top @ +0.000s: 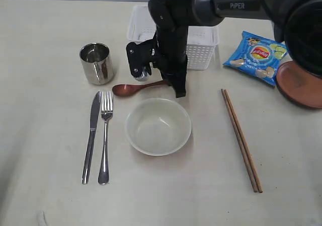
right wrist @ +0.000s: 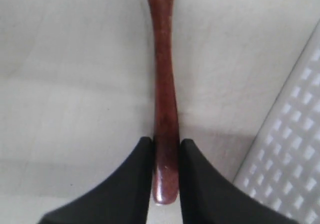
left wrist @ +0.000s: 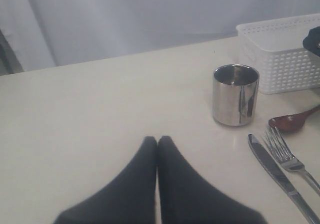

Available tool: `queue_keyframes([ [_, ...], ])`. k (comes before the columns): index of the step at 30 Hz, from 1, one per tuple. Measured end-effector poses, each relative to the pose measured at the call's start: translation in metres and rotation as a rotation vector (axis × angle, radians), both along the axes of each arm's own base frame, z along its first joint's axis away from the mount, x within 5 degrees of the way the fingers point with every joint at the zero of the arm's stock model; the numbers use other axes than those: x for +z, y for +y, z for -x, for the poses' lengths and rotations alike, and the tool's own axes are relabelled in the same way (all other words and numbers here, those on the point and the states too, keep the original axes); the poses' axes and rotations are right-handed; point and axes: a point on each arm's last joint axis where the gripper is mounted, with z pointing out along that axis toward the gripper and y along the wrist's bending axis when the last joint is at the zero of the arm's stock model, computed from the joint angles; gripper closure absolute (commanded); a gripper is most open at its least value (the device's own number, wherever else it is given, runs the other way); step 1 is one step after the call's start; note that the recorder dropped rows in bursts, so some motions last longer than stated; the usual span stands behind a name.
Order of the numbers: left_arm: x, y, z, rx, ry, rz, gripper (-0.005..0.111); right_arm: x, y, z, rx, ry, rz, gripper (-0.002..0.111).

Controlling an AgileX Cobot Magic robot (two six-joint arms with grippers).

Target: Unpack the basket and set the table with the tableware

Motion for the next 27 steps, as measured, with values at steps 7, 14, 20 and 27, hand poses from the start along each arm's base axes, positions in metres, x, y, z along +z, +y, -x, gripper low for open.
queue_keyframes([
  [7, 0.000, 0.000, 0.000, 0.000, 0.000, 0.000, 0.107, 0.006, -0.004, 0.005, -0.015, 0.037, 0.035, 0.109],
  [14, 0.000, 0.000, 0.000, 0.000, 0.000, 0.000, 0.107, 0.028, -0.009, 0.008, -0.076, 0.000, 0.032, 0.109],
  [20, 0.000, 0.000, 0.000, 0.000, 0.000, 0.000, 0.107, 0.054, -0.015, 0.009, -0.130, -0.053, 0.035, 0.109],
  [27, 0.000, 0.000, 0.000, 0.000, 0.000, 0.000, 0.107, 0.064, -0.011, 0.019, -0.152, 0.028, -0.040, 0.079],
])
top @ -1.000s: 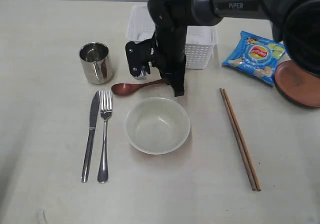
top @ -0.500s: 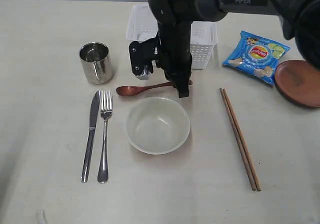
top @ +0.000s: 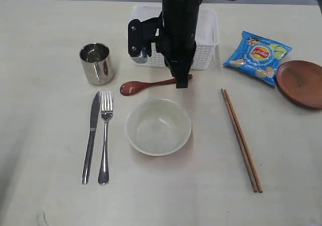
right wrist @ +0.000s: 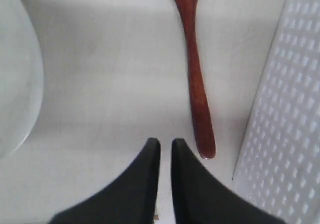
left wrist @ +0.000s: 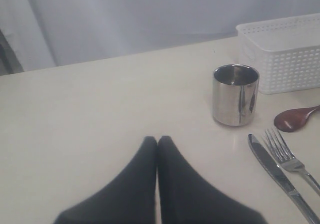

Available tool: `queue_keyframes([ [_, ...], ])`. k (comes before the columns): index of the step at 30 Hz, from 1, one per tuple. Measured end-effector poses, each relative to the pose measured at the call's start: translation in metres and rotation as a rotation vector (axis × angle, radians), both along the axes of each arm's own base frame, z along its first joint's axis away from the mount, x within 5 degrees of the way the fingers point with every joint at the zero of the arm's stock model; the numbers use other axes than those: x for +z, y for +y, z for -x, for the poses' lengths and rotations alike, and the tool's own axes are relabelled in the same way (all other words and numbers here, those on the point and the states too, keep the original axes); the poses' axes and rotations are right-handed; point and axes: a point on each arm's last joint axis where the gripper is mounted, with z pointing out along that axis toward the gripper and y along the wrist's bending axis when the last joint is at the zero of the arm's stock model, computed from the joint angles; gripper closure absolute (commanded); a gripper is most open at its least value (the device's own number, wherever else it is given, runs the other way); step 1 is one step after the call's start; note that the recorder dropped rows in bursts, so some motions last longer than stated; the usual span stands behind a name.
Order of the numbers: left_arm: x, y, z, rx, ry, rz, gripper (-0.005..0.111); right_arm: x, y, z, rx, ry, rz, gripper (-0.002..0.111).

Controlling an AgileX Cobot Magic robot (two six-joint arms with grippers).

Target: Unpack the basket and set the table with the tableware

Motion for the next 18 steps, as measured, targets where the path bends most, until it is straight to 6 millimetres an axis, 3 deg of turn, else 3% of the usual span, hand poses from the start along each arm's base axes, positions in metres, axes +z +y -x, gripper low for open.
queue_keyframes([
  [1, 0.000, 0.000, 0.000, 0.000, 0.000, 0.000, 0.107, -0.004, 0.001, -0.001, 0.004, 0.004, 0.001, 0.062],
  [2, 0.000, 0.000, 0.000, 0.000, 0.000, 0.000, 0.107, -0.012, 0.002, -0.003, 0.019, 0.009, 0.013, 0.059],
  [5, 0.000, 0.000, 0.000, 0.000, 0.000, 0.000, 0.107, -0.035, 0.004, -0.008, 0.041, 0.008, 0.038, 0.069],
  [9, 0.000, 0.000, 0.000, 0.000, 0.000, 0.000, 0.107, -0.049, 0.008, -0.013, 0.056, -0.007, 0.025, 0.070],
  [18, 0.000, 0.000, 0.000, 0.000, 0.000, 0.000, 0.107, -0.053, -0.012, -0.029, -0.018, 0.018, -0.031, 0.070],
])
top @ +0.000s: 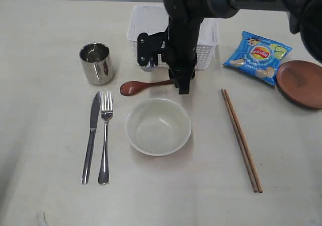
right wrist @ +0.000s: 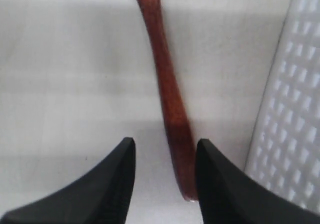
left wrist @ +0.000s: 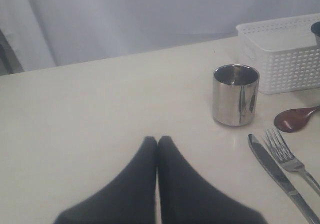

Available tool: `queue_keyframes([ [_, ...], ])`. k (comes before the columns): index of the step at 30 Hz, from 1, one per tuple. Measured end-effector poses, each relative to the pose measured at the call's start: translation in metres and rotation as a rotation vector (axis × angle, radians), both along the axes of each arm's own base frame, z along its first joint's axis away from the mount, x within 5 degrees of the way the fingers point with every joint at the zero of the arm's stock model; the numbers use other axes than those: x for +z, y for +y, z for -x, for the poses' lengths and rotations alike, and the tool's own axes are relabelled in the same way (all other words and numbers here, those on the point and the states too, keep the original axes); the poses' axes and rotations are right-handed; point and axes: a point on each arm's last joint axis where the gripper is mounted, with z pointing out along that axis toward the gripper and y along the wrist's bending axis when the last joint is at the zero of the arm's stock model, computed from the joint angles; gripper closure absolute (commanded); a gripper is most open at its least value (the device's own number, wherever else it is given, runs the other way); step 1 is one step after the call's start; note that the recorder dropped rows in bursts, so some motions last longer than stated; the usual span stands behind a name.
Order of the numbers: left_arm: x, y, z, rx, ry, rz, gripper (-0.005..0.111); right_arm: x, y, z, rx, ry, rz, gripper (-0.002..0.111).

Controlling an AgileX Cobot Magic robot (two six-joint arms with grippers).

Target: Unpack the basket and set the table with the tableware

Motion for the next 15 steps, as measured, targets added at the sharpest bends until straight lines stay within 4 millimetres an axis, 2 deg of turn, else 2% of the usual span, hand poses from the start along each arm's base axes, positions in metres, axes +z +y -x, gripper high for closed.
queue_keyframes([
  [5, 0.0000, 0.0000, 0.0000, 0.000, 0.000, 0.000, 0.107, -0.0005, -0.0058, 0.0000, 0.036, 0.067, -0.035, 0.070],
  [15, 0.0000, 0.0000, 0.0000, 0.000, 0.000, 0.000, 0.107, -0.0028, -0.0052, -0.0030, 0.050, 0.059, -0.048, 0.070],
])
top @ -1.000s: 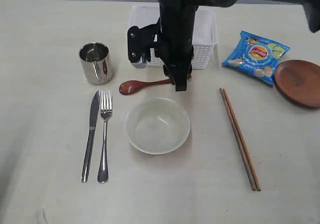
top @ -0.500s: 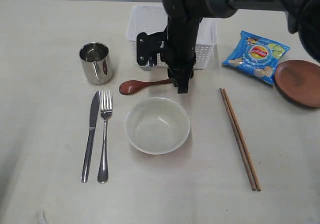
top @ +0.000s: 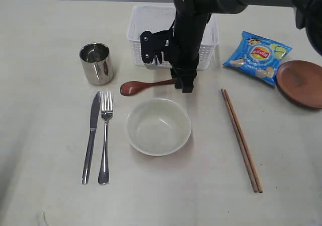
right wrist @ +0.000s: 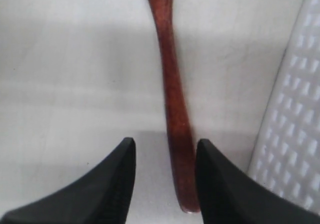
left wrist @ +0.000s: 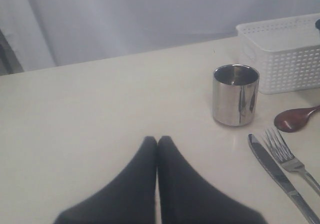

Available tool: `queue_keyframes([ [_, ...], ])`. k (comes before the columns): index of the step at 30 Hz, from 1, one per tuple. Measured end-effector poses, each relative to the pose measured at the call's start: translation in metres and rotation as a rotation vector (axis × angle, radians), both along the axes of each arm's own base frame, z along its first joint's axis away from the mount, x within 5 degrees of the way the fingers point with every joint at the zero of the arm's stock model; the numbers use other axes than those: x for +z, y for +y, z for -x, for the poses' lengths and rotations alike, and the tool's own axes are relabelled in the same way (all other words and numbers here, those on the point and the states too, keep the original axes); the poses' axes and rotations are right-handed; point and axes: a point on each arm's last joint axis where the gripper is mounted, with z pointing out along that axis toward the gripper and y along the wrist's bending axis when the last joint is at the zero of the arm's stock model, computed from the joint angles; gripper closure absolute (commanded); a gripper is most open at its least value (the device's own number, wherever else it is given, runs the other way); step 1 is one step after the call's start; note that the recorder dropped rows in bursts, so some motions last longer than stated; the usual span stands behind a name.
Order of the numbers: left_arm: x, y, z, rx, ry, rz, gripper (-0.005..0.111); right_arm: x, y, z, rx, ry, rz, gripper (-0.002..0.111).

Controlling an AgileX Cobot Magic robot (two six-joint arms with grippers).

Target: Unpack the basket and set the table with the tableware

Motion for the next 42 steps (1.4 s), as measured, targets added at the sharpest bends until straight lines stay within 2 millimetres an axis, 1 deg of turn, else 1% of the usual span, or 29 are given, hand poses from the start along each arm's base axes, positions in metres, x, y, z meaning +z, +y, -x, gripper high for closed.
queue_keyframes([
  [5, 0.000, 0.000, 0.000, 0.000, 0.000, 0.000, 0.107, -0.004, 0.000, -0.002, 0.001, 0.003, 0.006, 0.071],
  [6, 0.000, 0.000, 0.000, 0.000, 0.000, 0.000, 0.107, -0.004, 0.000, -0.002, 0.002, 0.008, 0.009, 0.078],
  [7, 0.000, 0.000, 0.000, 0.000, 0.000, 0.000, 0.107, -0.004, 0.000, -0.001, 0.006, 0.028, 0.014, 0.088],
  [9, 0.000, 0.000, 0.000, 0.000, 0.000, 0.000, 0.107, -0.005, 0.000, 0.005, 0.016, 0.090, 0.021, 0.104],
  [10, 0.000, 0.000, 0.000, 0.000, 0.000, 0.000, 0.107, -0.008, -0.001, 0.009, 0.016, 0.147, 0.025, 0.107],
  [11, 0.000, 0.000, 0.000, 0.000, 0.000, 0.000, 0.107, -0.015, -0.002, 0.012, 0.015, 0.189, 0.040, 0.109],
  [12, 0.000, 0.000, 0.000, 0.000, 0.000, 0.000, 0.107, -0.016, -0.003, 0.015, 0.014, 0.216, 0.051, 0.109],
  [15, 0.000, 0.000, 0.000, 0.000, 0.000, 0.000, 0.107, -0.015, -0.003, 0.015, -0.005, 0.224, 0.052, 0.109],
  [20, 0.000, 0.000, 0.000, 0.000, 0.000, 0.000, 0.107, -0.007, -0.004, 0.014, -0.011, 0.180, 0.038, 0.109],
  [23, 0.000, 0.000, 0.000, 0.000, 0.000, 0.000, 0.107, 0.008, -0.004, 0.010, -0.044, 0.099, 0.011, 0.109],
  [25, 0.000, 0.000, 0.000, 0.000, 0.000, 0.000, 0.107, 0.021, -0.003, 0.005, -0.089, 0.014, -0.022, 0.109],
  [29, 0.000, 0.000, 0.000, 0.000, 0.000, 0.000, 0.107, 0.044, 0.001, -0.004, -0.182, -0.136, -0.123, 0.109],
  [34, 0.000, 0.000, 0.000, 0.000, 0.000, 0.000, 0.107, 0.062, 0.006, -0.014, -0.251, -0.266, -0.241, 0.109],
  [39, 0.000, 0.000, 0.000, 0.000, 0.000, 0.000, 0.107, 0.062, 0.005, -0.012, -0.258, -0.253, -0.232, 0.109],
  [42, 0.000, 0.000, 0.000, 0.000, 0.000, 0.000, 0.107, 0.062, 0.002, -0.006, -0.200, -0.202, -0.177, 0.108],
])
